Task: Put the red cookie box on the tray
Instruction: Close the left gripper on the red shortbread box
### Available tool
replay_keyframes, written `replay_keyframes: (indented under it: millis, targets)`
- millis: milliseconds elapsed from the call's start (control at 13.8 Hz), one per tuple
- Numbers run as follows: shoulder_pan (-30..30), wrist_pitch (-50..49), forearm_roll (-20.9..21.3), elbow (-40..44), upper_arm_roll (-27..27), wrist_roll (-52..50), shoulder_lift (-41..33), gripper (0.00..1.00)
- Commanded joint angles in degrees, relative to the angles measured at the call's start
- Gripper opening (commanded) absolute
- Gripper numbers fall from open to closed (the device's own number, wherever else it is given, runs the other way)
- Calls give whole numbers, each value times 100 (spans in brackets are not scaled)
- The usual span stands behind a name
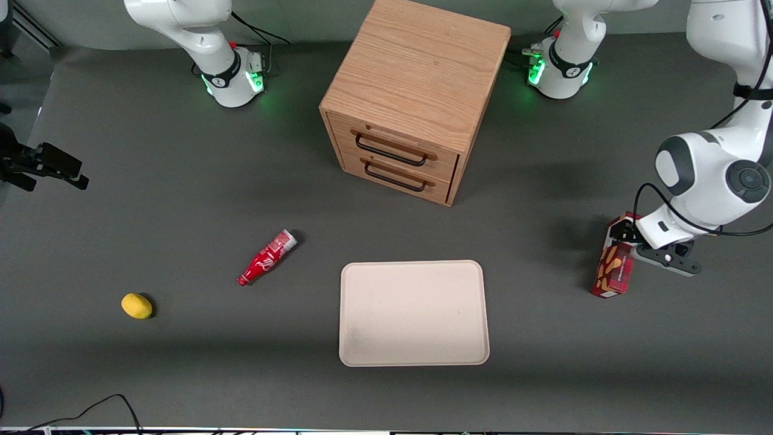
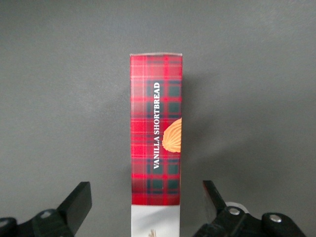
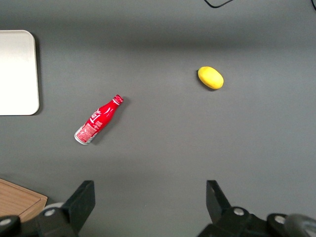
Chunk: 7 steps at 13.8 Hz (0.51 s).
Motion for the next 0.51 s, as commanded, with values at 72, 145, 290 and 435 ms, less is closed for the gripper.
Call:
replay_keyframes:
  millis: [72,145,290,435]
  targets:
    - [-23,596,-205,-290,-15,178,125,100]
    - [-49,597,-310,-290,-24,186,151,100]
    - [-58,693,-338,-290,-68,187,186,100]
    - [-58,711,-346,-290,-77,178,222,98]
